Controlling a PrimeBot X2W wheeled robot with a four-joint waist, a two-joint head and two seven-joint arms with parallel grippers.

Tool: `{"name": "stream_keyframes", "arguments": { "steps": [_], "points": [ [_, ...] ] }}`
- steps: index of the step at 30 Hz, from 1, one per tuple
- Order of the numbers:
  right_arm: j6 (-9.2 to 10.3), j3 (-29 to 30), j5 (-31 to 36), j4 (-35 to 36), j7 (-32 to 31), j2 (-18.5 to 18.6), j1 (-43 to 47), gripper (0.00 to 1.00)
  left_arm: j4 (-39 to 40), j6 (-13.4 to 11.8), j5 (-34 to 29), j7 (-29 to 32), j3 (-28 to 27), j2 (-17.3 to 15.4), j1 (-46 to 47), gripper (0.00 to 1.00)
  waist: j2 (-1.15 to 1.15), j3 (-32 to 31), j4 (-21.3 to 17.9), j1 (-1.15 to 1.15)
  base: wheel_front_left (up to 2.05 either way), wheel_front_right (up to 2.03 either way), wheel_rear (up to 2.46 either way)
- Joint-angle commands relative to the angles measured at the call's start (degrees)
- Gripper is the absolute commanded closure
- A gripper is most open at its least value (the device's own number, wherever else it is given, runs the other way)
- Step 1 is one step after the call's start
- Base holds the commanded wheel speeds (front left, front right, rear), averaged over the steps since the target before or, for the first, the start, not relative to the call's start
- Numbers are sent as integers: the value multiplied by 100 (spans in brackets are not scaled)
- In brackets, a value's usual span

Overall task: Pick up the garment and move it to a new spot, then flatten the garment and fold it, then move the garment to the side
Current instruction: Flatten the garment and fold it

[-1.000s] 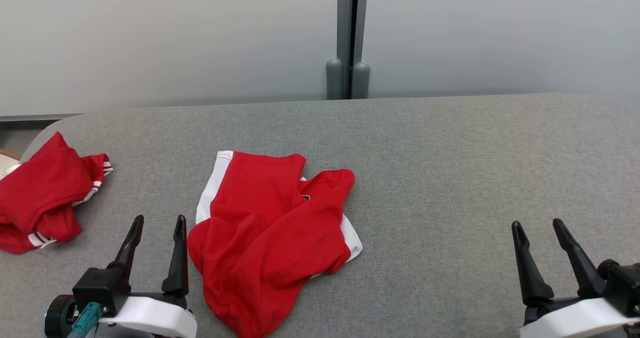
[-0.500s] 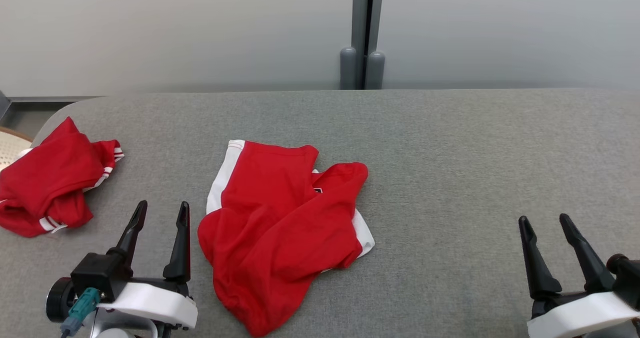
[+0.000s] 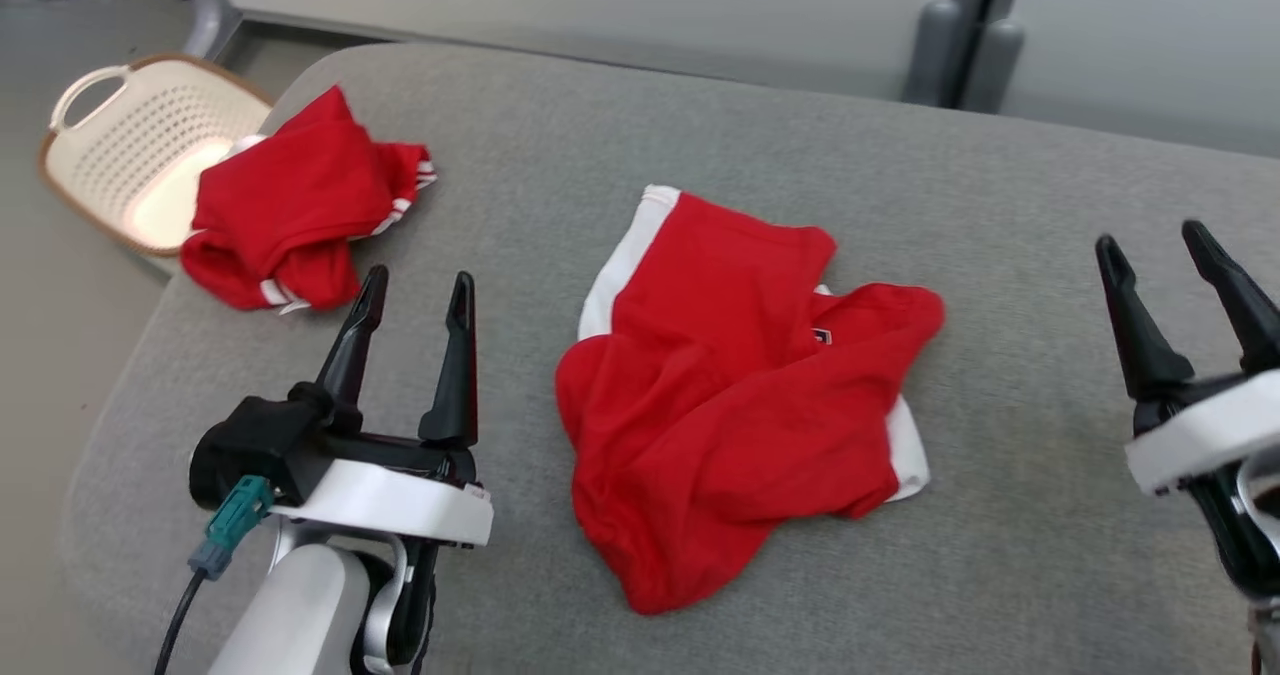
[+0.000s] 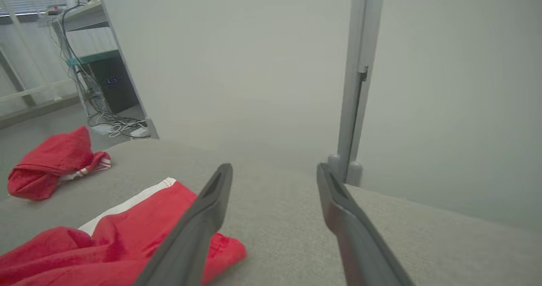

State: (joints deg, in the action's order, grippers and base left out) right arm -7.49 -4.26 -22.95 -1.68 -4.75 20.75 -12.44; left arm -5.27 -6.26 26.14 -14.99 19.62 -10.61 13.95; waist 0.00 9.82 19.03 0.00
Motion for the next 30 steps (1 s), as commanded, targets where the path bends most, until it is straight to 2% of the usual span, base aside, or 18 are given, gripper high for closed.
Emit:
{"name": "stream_keyframes", "arguments": {
  "steps": [1,7,13,14,20,21,23,30],
  "points": [
    [0,-85,-59,-58,-47,61,-155,0,18,35,-59,-23,-21,25,98,0,0,492,551,0,0,0,0],
    [0,-1386,-594,-1020,-498,598,-1458,0,-6,291,-327,-23,-144,424,290,0,0,818,967,0,0,0,0],
    [1,-2777,-1209,-2127,-886,776,-2402,0,-115,500,-517,-19,-220,643,352,0,0,894,1134,0,0,0,0],
    [1,-3164,-1403,-2427,-1012,833,-2635,0,-140,559,-566,-19,-226,688,357,0,0,935,1169,0,0,0,0],
    [1,-4005,-1937,-3207,-1500,895,-3108,0,-168,661,-626,-19,-232,745,435,0,0,1052,1237,0,0,0,0],
    [1,-4124,-1998,-3265,-1498,898,-3136,43,-171,670,-628,-19,-232,751,438,0,0,1061,1236,0,0,0,0],
    [1,-4258,-2130,-3369,-1392,926,-3241,100,-169,663,-641,-19,-244,758,436,0,0,1076,1223,0,0,0,0],
    [5,-3987,-2427,-3529,-108,750,-3080,100,-166,629,-702,-20,-253,762,381,0,0,950,885,0,0,0,0]
  ]
}}
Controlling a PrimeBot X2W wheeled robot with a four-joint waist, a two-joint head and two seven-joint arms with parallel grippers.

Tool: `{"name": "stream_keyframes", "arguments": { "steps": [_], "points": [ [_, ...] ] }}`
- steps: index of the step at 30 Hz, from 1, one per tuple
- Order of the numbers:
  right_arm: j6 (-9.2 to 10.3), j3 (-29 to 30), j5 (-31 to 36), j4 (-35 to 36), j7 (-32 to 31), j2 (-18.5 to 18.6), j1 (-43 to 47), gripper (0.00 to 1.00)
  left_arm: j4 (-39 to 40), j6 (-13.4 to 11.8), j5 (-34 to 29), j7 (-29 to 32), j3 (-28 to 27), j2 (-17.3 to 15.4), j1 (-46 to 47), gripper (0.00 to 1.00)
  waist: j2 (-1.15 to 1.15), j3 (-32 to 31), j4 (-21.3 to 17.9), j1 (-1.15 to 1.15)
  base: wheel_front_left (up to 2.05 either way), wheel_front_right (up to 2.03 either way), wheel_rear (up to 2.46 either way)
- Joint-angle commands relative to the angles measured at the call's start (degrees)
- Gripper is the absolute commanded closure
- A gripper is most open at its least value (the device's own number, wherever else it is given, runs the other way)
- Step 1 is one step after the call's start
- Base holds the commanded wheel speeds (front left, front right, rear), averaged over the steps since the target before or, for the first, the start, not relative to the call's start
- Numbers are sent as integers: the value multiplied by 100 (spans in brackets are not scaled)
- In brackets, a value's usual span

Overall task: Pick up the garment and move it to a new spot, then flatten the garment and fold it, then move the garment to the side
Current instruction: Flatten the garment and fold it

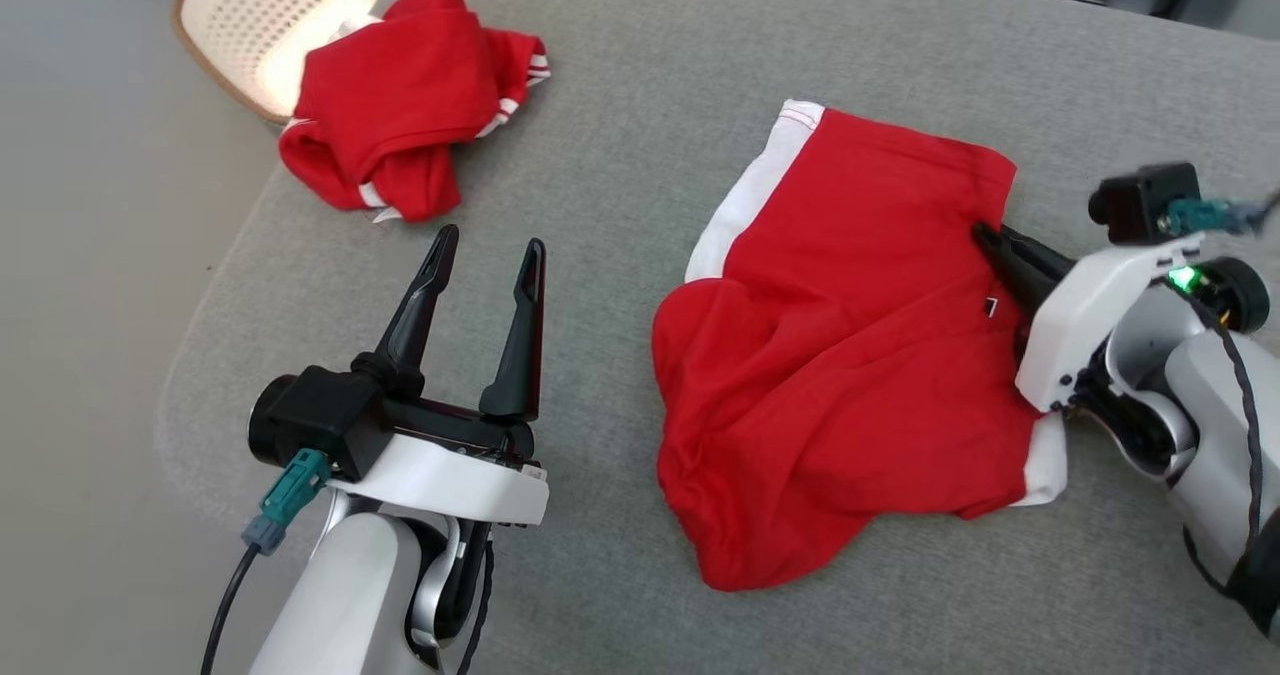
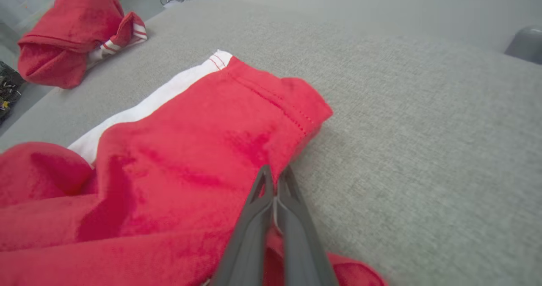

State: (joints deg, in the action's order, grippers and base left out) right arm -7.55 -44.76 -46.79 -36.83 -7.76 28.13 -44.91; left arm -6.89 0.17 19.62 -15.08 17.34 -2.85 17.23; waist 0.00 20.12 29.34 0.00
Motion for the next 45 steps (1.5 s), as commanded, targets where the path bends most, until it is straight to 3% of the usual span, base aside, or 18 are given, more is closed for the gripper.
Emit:
{"name": "stream_keyframes", "arguments": {
  "steps": [1,6,12,18,21,22,23,24,25,30,34,40,45],
  "points": [
    [13,149,-106,4,411,-20,299,100,-8,-11,-58,-11,-27,-14,45,0,0,-122,-220,0,0,0,0],
    [10,682,-93,287,1459,-209,1112,100,-43,6,-194,-10,-139,-15,-12,0,0,-315,-717,0,0,0,0],
    [11,1457,120,663,2079,-585,2329,100,-146,63,-299,-11,-245,-40,-132,0,0,-475,-1151,0,0,0,0],
    [12,2647,881,1248,2244,-1576,3937,100,-268,73,-350,-11,-346,-106,-279,0,0,-610,-1539,0,0,0,0],
    [6,2950,1260,1558,2146,-2043,4508,100,-298,58,-349,-11,-398,-131,-326,0,0,-648,-1695,0,0,0,0],
    [6,3038,1397,1679,2093,-2129,4635,93,-309,46,-343,-11,-420,-145,-370,0,0,-657,-1753,0,0,0,0],
    [6,3092,1498,1809,2021,-2197,4734,60,-324,33,-338,-10,-446,-159,-408,0,0,-671,-1816,0,0,0,0],
    [6,3160,1613,1937,1936,-2251,4824,17,-334,23,-329,-10,-468,-175,-437,0,0,-695,-1888,0,0,0,0],
    [7,3221,1726,2080,1865,-2285,4887,0,-335,8,-327,-11,-492,-197,-455,0,0,-709,-1958,0,0,0,0],
    [6,3536,2344,2940,1573,-2347,5064,0,-328,-86,-296,-7,-619,-328,-667,0,0,-847,-2305,0,0,0,0],
    [7,3770,2812,3646,1356,-2175,5050,0,-310,-159,-291,53,-676,-430,-828,0,0,-995,-2510,0,0,0,0],
    [7,4003,3045,4378,1048,-1879,4882,0,-230,-239,-343,229,-663,-547,-1037,0,0,-1227,-2639,0,0,0,0],
    [7,4155,3031,4605,823,-1861,4987,0,-173,-266,-327,419,-596,-633,-1283,0,0,-1450,-2683,0,0,0,0]
  ]
}}
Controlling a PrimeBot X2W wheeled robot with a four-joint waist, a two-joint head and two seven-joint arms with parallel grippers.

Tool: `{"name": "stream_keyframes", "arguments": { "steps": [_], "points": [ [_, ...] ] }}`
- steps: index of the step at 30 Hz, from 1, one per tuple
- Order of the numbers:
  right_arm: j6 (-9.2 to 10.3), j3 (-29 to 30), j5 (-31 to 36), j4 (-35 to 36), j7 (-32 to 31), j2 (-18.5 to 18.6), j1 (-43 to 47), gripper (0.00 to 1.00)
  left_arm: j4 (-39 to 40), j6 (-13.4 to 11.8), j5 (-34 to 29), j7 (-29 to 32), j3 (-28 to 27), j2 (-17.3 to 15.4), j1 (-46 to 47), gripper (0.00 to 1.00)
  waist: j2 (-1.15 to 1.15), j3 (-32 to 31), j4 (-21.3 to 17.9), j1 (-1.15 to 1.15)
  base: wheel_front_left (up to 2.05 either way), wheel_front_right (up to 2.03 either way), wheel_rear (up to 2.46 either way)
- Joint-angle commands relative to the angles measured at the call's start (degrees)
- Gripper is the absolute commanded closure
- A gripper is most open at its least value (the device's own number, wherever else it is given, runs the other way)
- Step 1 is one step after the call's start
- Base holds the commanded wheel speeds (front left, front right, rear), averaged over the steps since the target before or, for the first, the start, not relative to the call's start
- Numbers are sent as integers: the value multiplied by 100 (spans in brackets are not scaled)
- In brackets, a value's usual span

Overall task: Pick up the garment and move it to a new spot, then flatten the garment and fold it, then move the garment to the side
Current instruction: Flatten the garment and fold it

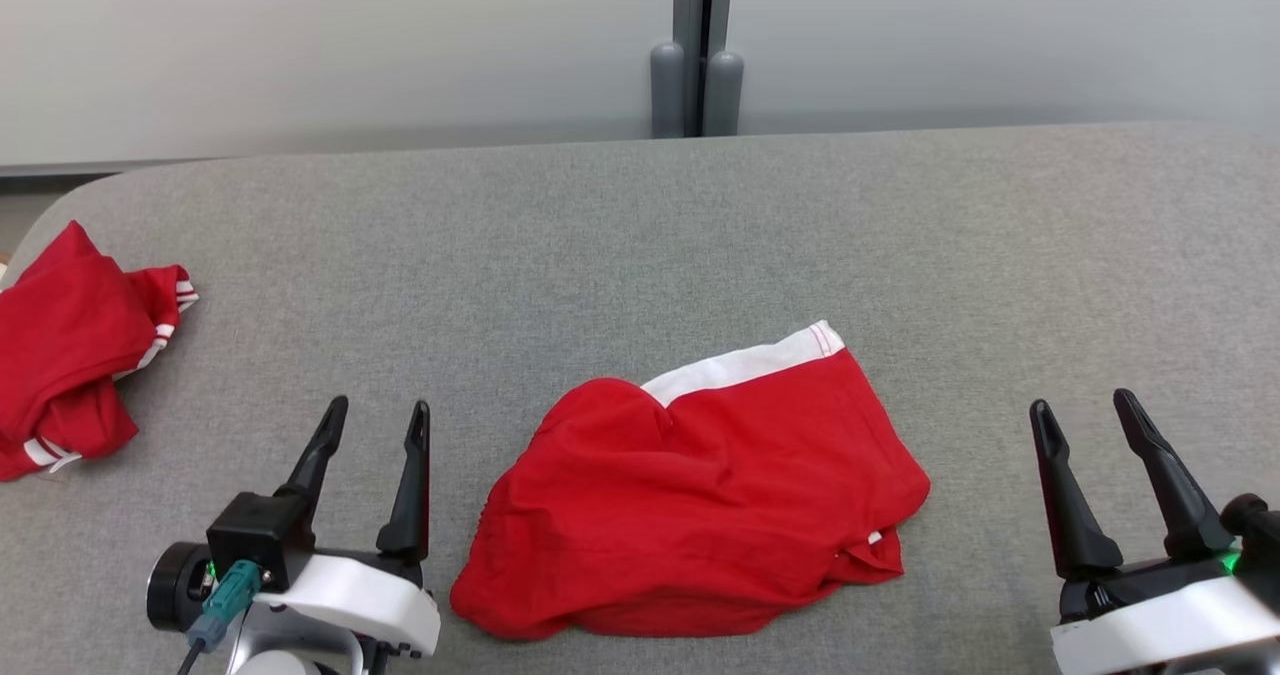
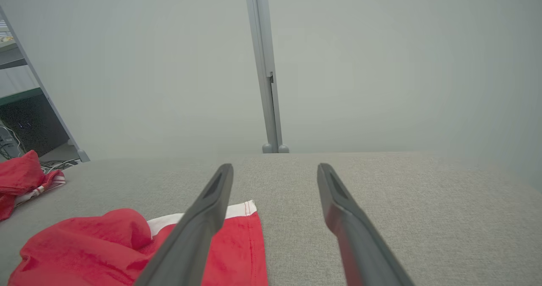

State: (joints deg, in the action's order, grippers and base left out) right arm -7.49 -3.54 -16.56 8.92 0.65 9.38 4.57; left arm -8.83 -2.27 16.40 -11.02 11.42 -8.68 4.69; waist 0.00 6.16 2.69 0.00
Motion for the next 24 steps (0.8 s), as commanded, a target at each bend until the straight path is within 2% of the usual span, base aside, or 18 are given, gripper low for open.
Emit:
{"name": "stream_keyframes", "arguments": {
  "steps": [1,12,17,24],
  "points": [
    [0,39,7,60,-43,9,65,0,23,-20,5,55,6,-64,-64,0,0,-74,-25,0,0,0,0],
    [0,-11,4,160,-163,-68,243,0,168,-31,30,334,134,-79,-112,0,0,-131,-55,0,0,0,0],
    [1,-33,-14,205,-192,-102,192,0,164,161,26,662,426,-4,292,0,0,-62,-82,0,0,0,0],
    [0,-247,-75,133,-244,-100,-13,0,-443,570,97,1817,1022,181,1196,0,0,75,-298,0,0,0,0]
  ]
}}
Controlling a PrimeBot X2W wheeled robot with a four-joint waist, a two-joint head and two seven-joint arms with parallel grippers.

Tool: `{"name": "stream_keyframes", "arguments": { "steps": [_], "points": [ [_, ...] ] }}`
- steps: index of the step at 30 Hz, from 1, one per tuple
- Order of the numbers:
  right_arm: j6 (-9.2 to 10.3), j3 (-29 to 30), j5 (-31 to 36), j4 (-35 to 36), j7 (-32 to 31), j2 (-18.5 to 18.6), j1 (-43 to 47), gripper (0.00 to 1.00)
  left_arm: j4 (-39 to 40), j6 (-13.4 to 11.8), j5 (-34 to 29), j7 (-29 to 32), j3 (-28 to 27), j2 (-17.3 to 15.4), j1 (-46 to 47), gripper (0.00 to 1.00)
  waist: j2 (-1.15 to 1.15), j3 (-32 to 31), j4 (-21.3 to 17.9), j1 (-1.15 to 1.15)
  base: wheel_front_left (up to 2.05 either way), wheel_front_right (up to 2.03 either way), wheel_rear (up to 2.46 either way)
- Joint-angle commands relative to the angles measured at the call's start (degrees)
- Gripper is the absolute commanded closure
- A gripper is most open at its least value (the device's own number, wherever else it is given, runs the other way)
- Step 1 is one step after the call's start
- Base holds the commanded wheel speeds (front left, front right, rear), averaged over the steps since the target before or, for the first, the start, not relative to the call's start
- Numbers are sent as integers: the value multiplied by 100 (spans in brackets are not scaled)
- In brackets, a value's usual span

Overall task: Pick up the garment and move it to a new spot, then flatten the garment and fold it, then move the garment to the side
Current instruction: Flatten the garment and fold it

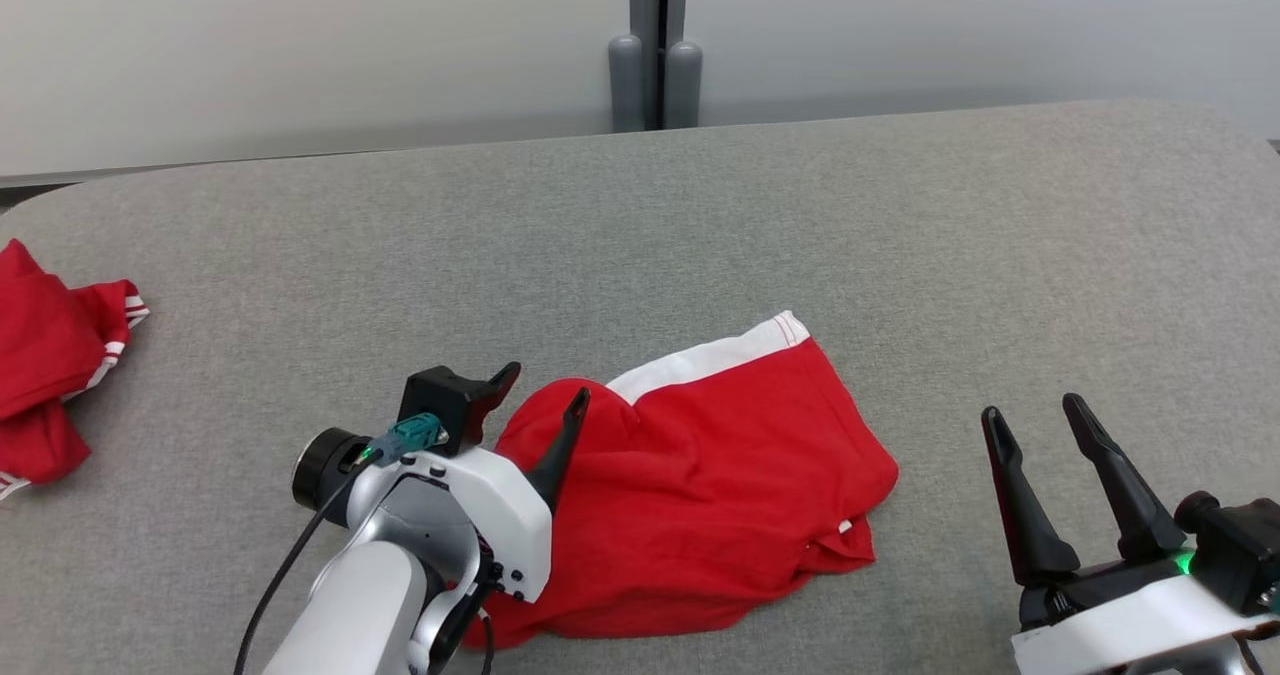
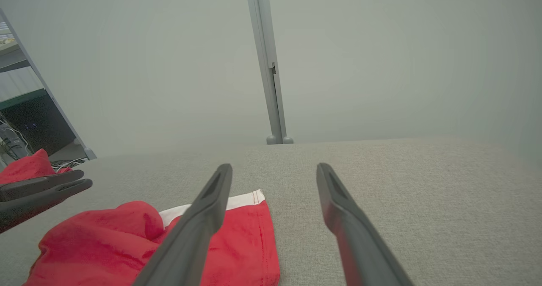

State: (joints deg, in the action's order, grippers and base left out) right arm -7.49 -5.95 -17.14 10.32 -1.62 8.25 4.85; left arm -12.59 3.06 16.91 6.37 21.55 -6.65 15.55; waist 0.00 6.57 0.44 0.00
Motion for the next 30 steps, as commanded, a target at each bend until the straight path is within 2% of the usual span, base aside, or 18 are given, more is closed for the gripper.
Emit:
{"name": "stream_keyframes", "arguments": {
  "steps": [1,4,5,6,7,10,13,17,22,25,30],
  "points": [
    [0,-29,-41,-34,-23,4,-62,0,-226,70,52,277,69,-35,197,0,0,46,-123,0,0,0,0],
    [0,-36,-101,-123,-19,2,-88,0,-616,106,173,840,133,-26,375,0,0,55,-246,0,0,0,0],
    [0,-20,-115,-141,-6,-1,-80,0,-740,120,240,1043,133,-37,407,9,0,58,-273,0,0,0,0],
    [1,-1,-131,-156,8,-2,-70,0,-810,95,250,1170,108,-67,443,38,0,67,-295,0,0,0,0],
    [0,41,-138,-181,35,-16,-58,0,-995,30,299,1522,106,-131,414,100,0,77,-325,0,0,0,0],
    [0,63,-146,-197,67,-33,-66,0,-940,-62,274,1604,58,-189,480,100,0,92,-348,0,0,0,0],
    [0,80,-146,-193,88,-54,-107,0,-784,-167,191,1426,-6,-277,565,100,0,108,-339,0,0,0,0],
    [0,101,-164,-199,97,-59,-150,0,-529,-336,-99,859,-53,-400,767,100,0,120,-315,0,0,0,0],
    [0,131,-128,-168,107,-101,-133,0,-206,-423,-474,176,23,-539,1028,100,0,157,-253,0,0,0,0],
    [0,142,-125,-134,92,-132,-117,0,-66,-474,-655,-107,136,-650,776,100,0,204,-226,0,0,0,0],
    [0,179,-144,-105,68,-180,-82,0,-123,-587,-760,-491,365,-618,128,100,0,268,-169,0,0,0,0]
  ]
}}
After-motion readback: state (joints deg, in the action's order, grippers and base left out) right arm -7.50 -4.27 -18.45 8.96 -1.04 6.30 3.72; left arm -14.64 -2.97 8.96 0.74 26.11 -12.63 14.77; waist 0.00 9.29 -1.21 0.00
